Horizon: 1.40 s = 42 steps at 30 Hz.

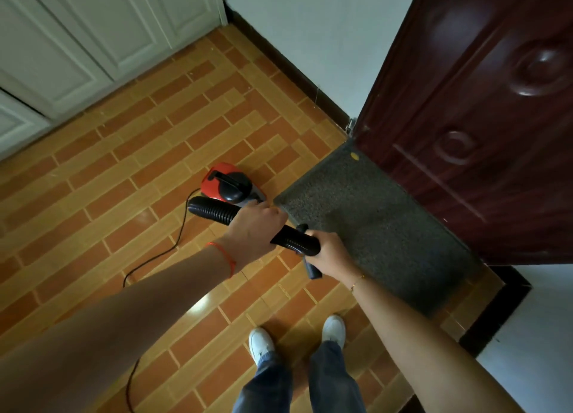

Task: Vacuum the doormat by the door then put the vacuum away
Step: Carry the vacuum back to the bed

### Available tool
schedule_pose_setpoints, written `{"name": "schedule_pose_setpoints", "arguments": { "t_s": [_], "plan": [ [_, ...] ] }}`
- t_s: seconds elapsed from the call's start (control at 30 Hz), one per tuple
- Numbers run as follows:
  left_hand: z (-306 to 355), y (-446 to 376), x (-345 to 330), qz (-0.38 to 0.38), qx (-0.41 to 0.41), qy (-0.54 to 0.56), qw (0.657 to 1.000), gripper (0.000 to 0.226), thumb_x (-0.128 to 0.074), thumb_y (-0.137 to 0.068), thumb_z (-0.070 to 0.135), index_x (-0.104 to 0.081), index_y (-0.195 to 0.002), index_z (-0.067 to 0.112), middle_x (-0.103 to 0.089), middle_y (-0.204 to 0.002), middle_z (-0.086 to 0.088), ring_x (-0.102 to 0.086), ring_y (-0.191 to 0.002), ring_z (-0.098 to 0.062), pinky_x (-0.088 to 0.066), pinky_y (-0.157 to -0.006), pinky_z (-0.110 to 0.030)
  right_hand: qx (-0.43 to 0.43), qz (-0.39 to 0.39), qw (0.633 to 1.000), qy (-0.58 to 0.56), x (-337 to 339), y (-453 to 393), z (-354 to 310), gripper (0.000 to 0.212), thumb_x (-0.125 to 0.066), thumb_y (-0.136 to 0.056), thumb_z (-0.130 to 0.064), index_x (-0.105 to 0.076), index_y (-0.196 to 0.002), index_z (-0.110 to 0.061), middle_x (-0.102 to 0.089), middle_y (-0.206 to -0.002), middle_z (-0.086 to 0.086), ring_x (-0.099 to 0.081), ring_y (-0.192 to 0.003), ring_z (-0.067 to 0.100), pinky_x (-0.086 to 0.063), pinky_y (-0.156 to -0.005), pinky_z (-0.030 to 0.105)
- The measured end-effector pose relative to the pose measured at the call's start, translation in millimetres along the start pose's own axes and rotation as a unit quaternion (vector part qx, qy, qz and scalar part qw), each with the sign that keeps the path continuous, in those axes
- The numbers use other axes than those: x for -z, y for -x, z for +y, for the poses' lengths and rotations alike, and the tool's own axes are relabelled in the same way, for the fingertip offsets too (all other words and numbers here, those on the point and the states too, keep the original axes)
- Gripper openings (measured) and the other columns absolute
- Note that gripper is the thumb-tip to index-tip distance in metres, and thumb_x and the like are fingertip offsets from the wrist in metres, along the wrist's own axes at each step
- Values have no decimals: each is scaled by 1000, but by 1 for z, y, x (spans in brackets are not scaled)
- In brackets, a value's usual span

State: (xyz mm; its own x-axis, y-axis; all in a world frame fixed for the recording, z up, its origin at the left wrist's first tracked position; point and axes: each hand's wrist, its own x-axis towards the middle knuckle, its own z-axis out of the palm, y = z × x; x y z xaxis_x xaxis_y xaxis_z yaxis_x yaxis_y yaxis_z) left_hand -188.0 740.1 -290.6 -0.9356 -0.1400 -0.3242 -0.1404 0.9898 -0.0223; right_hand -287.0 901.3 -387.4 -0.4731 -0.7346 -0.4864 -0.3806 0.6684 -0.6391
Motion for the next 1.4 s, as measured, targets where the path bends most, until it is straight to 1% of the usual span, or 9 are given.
{"name": "schedule_pose_setpoints", "arguments": {
  "t_s": [0.03, 0.17, 0.37, 0.6, 0.67, 0.9, 1.07, 1.23, 1.4],
  "plan": [
    [-12, 5, 2, 17, 2, 6, 1000, 27, -58, -88, 32, -55, -113, 22, -63, -107, 4, -57, -104, -19, -41, -89, -31, -1, 13, 1000, -13, 0, 4, -7, 8, -69, -83, -11, -65, -85, -18, -69, -82, 2, -66, -81, 18, -56, -68, 34],
    [-64, 19, 11, 58, 42, 73, 995, 26, -63, -86, 35, -58, -109, 24, -63, -105, 4, -56, -106, -20, -38, -96, -33, -27, 63, 996, -49, 3, 15, -34, 31, -74, -78, -2, -69, -108, -10, -70, -97, 2, -64, -91, 11, -50, -76, 24],
    [-110, 33, 20, 86, 104, 235, 963, 31, -72, -79, 20, -58, -106, 17, -59, -105, -3, -55, -100, -24, -48, -84, -35, -50, 103, 993, -32, 7, 22, -84, 24, -73, -80, -4, -68, -102, -10, -70, -92, 3, -65, -88, 14, -49, -71, 22],
    [-150, 24, 13, 139, 179, 312, 923, 50, -71, -79, 14, -50, -125, 14, -53, -124, -6, -46, -117, -27, -42, -101, -39, -67, 160, 984, -35, 6, -3, -124, 21, -72, -80, -5, -68, -100, -12, -71, -91, 3, -64, -82, 12, -50, -67, 23],
    [-165, 16, 11, 131, 195, 336, 912, 54, -69, -81, 13, -47, -130, 13, -50, -129, -7, -45, -121, -28, -42, -102, -42, -70, 163, 983, -42, 8, -15, -133, 21, -72, -80, -5, -68, -100, -12, -70, -89, 2, -64, -83, 13, -52, -68, 24],
    [-222, -33, 10, 84, 244, 400, 879, 53, -64, -85, 16, -41, -133, 15, -55, -122, -9, -56, -108, -30, -50, -88, -42, -78, 180, 976, -96, 33, -68, -153, 26, -75, -77, -1, -69, -102, -7, -62, -81, -4, -58, -78, 6, -37, -57, 2],
    [-257, -75, -3, -4, 284, 436, 854, 55, -62, -91, 24, -38, -138, 7, -56, -129, -16, -56, -111, -34, -47, -86, -40, -107, 190, 968, -122, 45, -109, -154, 23, -77, -75, -2, -71, -98, -5, -71, -89, 2, -64, -84, 9, -50, -68, 16],
    [-274, -106, -27, -53, 290, 456, 840, 60, -60, -93, 25, -32, -143, 7, -55, -132, -15, -55, -118, -34, -45, -90, -37, -148, 198, 958, -145, 40, -135, -152, 22, -76, -78, -6, -71, -99, -8, -70, -89, 0, -65, -88, 10, -40, -62, 5],
    [-289, -128, -59, -83, 275, 474, 833, 57, -60, -91, 24, -37, -141, 10, -58, -128, -11, -58, -113, -31, -47, -88, -36, -194, 230, 942, -152, 25, -156, -153, 30, -76, -77, -6, -70, -107, -7, -72, -97, 5, -65, -93, 12, -47, -75, 19]
  ]
}}
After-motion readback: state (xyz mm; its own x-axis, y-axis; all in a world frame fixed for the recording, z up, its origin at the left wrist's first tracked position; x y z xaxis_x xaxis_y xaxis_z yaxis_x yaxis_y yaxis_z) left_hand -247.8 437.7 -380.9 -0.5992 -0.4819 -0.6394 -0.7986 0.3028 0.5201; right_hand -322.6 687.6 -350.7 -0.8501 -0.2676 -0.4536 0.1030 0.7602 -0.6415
